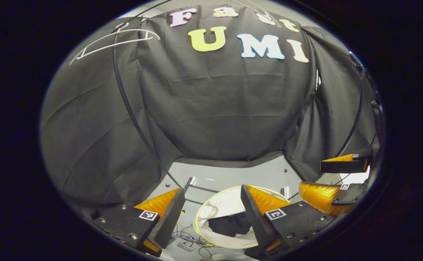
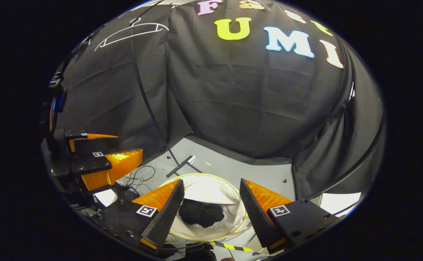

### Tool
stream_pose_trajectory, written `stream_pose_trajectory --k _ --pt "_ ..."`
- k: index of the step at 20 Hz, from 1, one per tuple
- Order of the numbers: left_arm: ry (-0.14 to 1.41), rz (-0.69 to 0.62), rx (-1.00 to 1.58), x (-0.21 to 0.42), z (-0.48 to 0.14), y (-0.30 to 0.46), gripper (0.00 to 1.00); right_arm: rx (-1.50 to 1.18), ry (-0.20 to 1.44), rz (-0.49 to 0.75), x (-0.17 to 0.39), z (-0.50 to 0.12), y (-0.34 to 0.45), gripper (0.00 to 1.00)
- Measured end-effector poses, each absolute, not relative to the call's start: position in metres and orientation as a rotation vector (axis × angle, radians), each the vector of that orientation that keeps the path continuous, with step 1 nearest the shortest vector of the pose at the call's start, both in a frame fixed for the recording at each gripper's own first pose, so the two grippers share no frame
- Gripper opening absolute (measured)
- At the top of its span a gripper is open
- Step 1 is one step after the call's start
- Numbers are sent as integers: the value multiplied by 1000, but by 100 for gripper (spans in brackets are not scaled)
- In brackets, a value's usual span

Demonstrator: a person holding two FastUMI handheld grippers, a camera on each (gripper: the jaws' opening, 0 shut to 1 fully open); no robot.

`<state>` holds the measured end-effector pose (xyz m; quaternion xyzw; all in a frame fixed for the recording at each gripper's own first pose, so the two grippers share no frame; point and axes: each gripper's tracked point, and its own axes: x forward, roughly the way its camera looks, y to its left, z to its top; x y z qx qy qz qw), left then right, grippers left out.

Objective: Grasp the clothes on the hanger with both hands and then place them into the laundry hamper below.

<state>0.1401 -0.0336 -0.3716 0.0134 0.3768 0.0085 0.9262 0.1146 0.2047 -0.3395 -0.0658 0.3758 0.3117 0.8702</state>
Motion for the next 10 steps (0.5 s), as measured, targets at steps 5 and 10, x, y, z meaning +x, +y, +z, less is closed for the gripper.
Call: stream_pose_trajectory --k 5,10 --pt "652 -45 57 141 -312 -25 90 -101 673 569 114 -284 200 97" --pt "476 -84 47 149 -223 -6 91 -54 523 465 107 -209 191 97"
